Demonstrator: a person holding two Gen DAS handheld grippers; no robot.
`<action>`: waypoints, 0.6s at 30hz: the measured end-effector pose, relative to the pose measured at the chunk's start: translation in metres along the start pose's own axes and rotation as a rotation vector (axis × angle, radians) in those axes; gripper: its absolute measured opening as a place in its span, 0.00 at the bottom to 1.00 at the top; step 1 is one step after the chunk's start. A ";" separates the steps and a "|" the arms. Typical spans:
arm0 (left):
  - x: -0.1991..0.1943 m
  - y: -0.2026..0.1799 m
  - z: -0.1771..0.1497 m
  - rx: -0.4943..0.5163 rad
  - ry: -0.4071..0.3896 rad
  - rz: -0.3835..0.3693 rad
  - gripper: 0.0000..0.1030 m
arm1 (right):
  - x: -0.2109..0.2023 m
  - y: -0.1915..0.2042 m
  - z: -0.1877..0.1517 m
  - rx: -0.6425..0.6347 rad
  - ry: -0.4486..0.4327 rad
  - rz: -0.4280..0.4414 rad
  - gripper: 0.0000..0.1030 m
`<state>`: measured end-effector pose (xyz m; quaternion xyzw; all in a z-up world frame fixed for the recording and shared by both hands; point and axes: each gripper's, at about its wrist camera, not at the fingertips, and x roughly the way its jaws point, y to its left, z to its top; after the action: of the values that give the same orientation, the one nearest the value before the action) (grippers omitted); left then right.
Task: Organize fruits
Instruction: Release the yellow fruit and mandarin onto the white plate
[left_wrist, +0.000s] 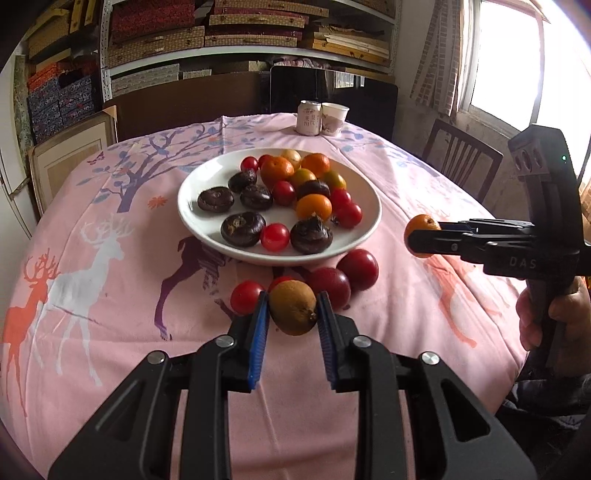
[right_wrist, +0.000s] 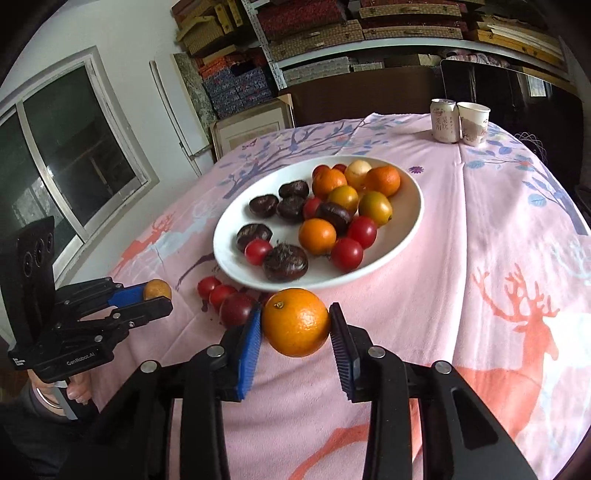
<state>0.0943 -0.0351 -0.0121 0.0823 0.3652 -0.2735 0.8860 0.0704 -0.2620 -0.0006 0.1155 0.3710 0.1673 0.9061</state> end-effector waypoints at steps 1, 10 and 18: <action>0.002 0.002 0.008 -0.002 -0.009 0.000 0.24 | -0.001 -0.002 0.008 0.007 -0.008 0.006 0.35; 0.064 0.013 0.078 0.004 0.012 0.022 0.24 | 0.040 -0.004 0.078 0.016 -0.013 -0.002 0.35; 0.099 0.025 0.089 -0.018 0.039 0.065 0.57 | 0.068 -0.011 0.104 0.038 -0.028 -0.015 0.42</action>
<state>0.2191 -0.0866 -0.0181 0.0913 0.3818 -0.2395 0.8880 0.1923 -0.2550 0.0255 0.1325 0.3621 0.1518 0.9101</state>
